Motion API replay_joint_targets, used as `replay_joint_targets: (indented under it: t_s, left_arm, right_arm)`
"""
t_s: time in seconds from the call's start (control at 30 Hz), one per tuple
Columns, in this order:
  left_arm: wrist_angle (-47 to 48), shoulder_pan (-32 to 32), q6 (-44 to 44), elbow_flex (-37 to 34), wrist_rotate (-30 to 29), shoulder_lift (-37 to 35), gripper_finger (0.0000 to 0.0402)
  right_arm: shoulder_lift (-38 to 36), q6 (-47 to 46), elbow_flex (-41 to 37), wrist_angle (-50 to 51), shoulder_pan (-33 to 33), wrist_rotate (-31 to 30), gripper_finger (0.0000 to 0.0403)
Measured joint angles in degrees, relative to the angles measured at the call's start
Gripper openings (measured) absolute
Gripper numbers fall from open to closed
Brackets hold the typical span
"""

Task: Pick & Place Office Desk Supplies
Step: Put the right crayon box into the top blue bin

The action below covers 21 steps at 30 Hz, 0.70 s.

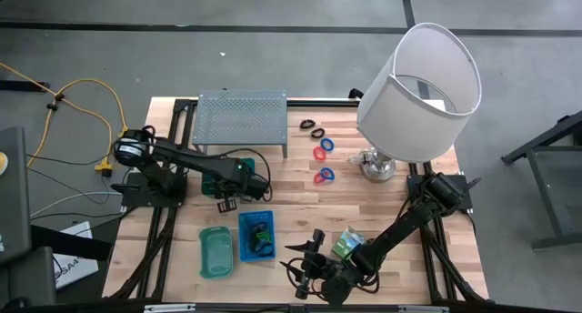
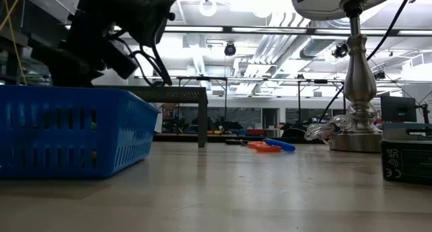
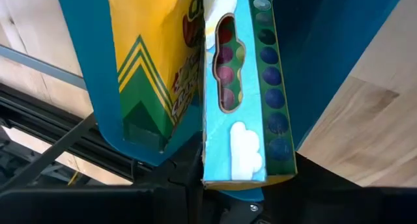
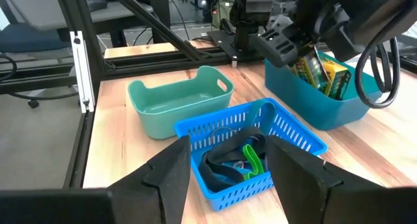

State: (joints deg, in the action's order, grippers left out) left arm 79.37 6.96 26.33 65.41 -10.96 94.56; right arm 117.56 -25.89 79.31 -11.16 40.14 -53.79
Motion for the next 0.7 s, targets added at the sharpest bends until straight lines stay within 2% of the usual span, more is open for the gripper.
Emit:
replay_joint_targets:
  t_s: [0.17,0.5,0.7]
  left_arm:
    - [-0.1,0.0,0.4,0.0,-0.1,-0.3,0.0113]
    - [0.1,0.0,0.6,0.0,0.1,-0.4,0.0168]
    - [0.3,0.0,0.7,0.0,0.0,-0.4,0.0174]
  right_arm:
    - [0.0,0.0,0.0,0.1,0.0,0.0,0.0188]
    - [0.0,-1.2,0.0,0.6,0.0,0.2,0.0188]
    - [0.0,-1.3,0.0,0.8,0.0,0.2,0.0188]
